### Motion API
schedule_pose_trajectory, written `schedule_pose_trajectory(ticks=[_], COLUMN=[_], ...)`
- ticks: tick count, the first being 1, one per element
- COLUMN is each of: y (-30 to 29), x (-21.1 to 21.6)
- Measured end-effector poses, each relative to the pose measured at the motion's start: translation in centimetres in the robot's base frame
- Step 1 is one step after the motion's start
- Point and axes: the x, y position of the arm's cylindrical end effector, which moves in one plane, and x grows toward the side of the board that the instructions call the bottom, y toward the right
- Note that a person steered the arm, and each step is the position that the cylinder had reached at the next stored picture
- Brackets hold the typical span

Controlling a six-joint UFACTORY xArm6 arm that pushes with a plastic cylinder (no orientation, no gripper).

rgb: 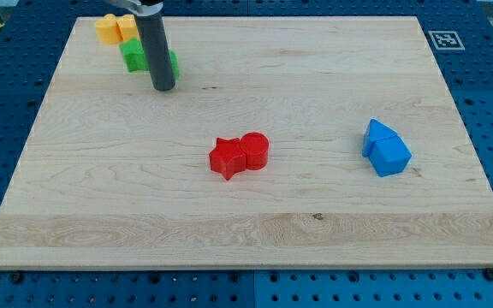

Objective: Push the green circle near to the green star

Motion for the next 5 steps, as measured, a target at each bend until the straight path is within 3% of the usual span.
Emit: schedule_pose_trajectory(ticks=[3, 5], y=[2.9, 3.1], x=[-0.2, -2.5])
